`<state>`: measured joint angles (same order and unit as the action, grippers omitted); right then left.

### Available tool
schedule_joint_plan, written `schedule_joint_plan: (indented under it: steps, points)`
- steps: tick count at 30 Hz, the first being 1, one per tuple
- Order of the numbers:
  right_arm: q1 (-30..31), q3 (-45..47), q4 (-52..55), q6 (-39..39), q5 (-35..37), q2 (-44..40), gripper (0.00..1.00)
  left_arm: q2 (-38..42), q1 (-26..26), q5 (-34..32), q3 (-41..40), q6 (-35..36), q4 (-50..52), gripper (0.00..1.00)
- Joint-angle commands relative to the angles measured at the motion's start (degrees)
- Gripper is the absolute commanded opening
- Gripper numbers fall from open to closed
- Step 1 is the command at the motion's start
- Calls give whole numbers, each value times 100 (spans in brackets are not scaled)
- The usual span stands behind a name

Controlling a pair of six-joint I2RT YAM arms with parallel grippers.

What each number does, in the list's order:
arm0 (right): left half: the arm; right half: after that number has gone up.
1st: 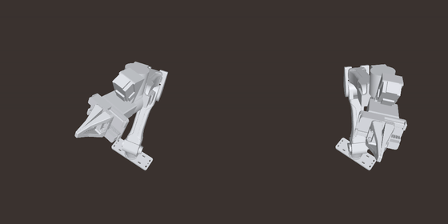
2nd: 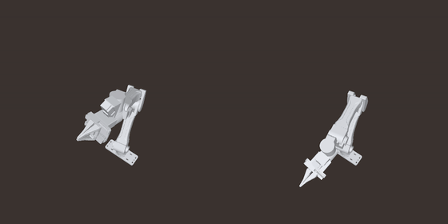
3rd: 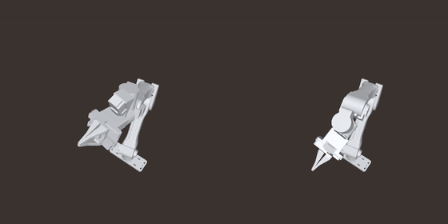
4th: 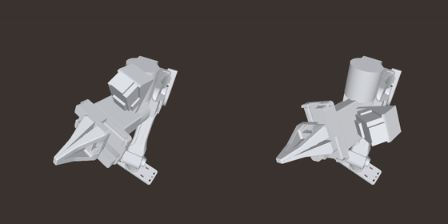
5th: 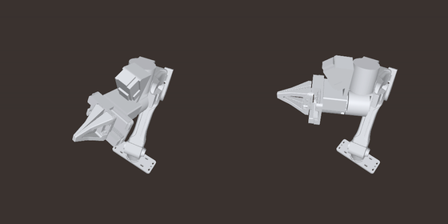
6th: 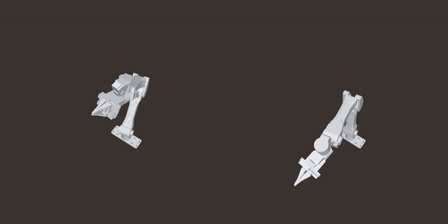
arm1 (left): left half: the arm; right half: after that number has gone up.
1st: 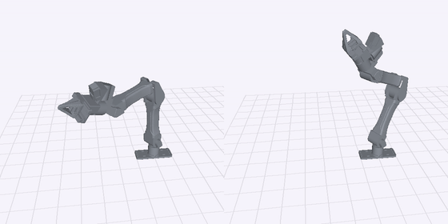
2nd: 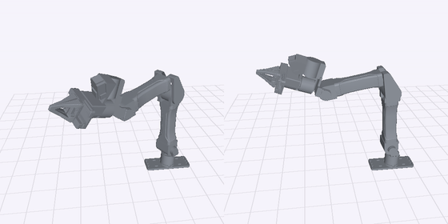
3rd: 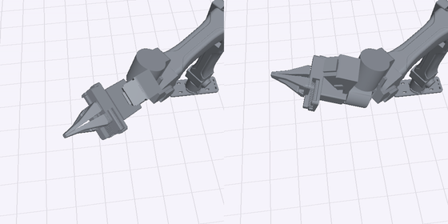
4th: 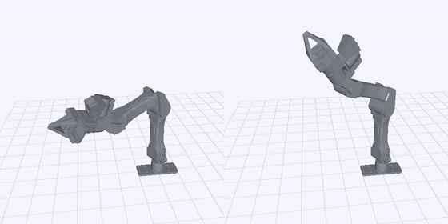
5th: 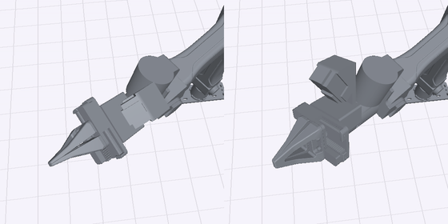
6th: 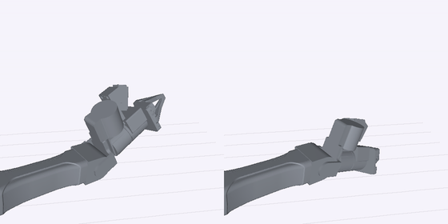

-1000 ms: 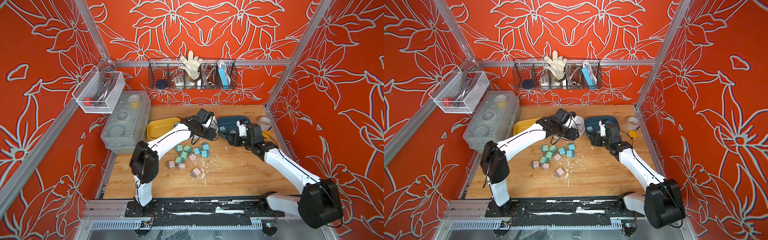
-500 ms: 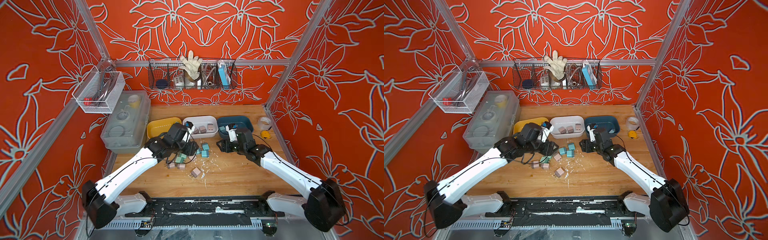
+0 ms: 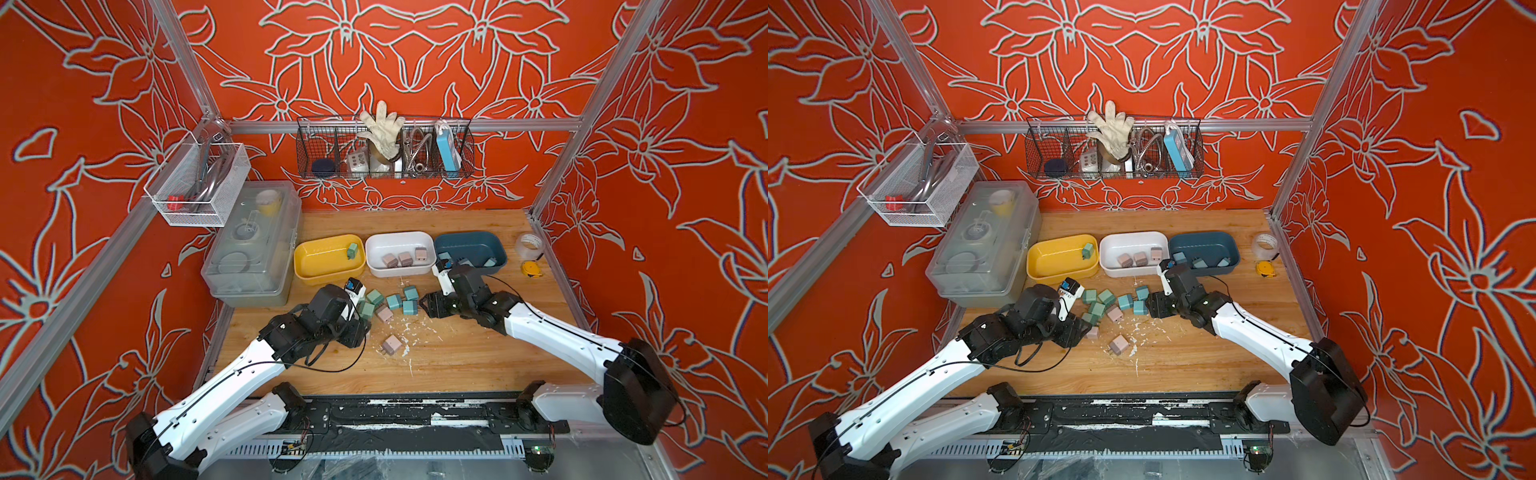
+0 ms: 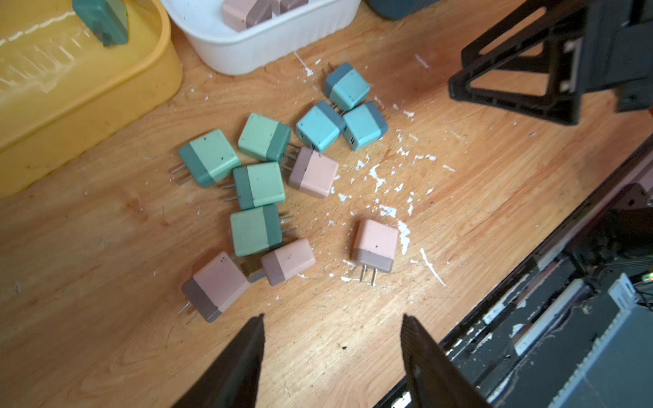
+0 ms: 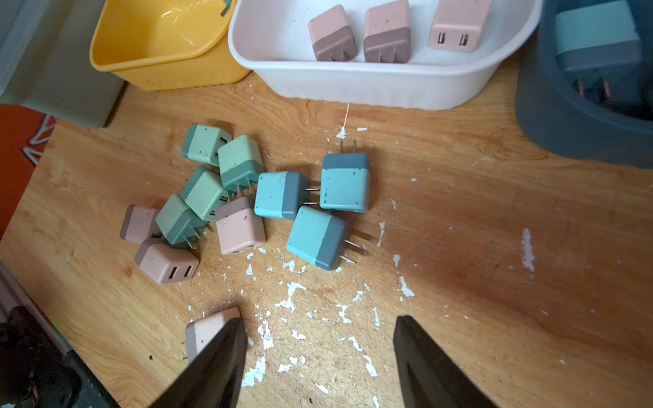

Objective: Place the plugs by color into the storage box
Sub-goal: Pick up the plug from the center of the board.

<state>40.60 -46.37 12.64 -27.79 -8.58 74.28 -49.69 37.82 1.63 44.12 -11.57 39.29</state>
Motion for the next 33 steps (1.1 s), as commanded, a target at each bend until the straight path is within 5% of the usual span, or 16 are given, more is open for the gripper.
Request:
schedule_joint_plan:
  steps: [1, 33]
  points:
    - [162, 105, -453, 20, 225, 31, 70, 79, -21, -154, -52, 52, 61, 62]
    - [1176, -646, 35, 1476, 444, 1791, 75, 342, -358, -988, -88, 136, 9, 61]
